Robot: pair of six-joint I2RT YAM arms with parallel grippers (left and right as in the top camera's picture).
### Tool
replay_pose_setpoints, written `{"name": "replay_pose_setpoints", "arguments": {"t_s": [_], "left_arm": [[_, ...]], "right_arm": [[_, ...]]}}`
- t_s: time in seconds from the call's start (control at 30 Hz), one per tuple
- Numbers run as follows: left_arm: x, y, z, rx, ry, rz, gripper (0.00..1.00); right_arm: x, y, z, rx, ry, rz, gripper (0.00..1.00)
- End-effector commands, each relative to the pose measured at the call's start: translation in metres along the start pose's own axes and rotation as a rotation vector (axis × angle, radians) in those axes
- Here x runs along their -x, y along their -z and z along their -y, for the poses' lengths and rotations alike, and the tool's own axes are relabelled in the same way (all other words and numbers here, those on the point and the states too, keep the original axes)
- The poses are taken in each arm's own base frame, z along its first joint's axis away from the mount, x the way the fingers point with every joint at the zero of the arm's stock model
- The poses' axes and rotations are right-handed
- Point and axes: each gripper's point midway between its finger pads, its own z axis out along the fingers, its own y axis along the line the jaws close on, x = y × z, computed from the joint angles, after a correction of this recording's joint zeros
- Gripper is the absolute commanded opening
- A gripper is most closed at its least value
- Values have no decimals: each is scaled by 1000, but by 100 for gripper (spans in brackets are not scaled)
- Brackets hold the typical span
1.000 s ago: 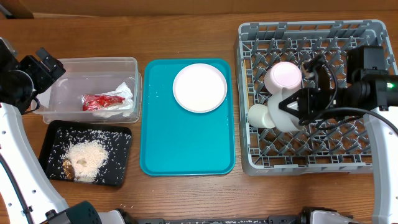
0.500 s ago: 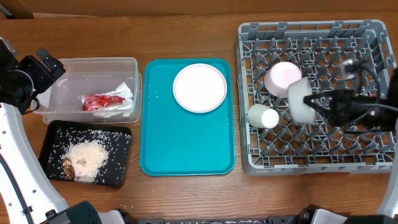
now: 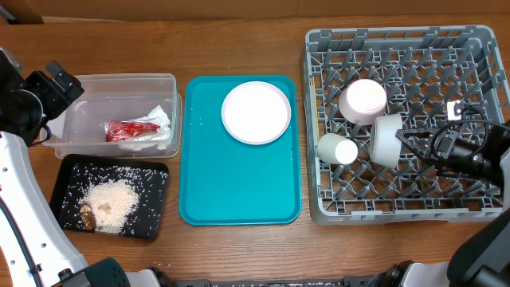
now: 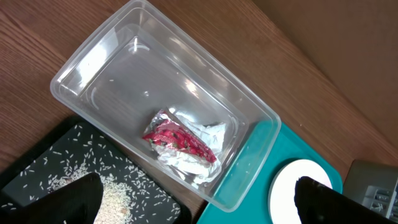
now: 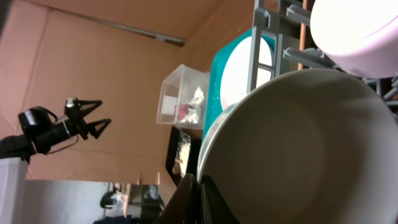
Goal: Sort waste into correct bins and load items into the dishwasher
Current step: 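Lift the white bowl and carry it into the rack with the right gripper, then set the white bowl down in the rack and open the right gripper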
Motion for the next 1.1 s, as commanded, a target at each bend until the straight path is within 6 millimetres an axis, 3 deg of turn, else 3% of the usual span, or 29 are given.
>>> {"name": "replay_pose_setpoints", "arguments": {"t_s": [0.0,0.2,0.57,0.87,1.07], "left_arm": [[1,1,2,-6,7,3,100],[1,1,2,-6,7,3,100],[1,1,2,-6,7,3,100],[1,1,2,-6,7,3,100],[1,1,2,-6,7,3,100]], "right_arm": [[6,4,-1,56,-16,61,4],[2,4,8,38,-44,47,4],[-4,1,5,135,-115,106,4],[-8,3,31,19,-81,64,4],[-5,16,40,-16,-87,101,5]]}}
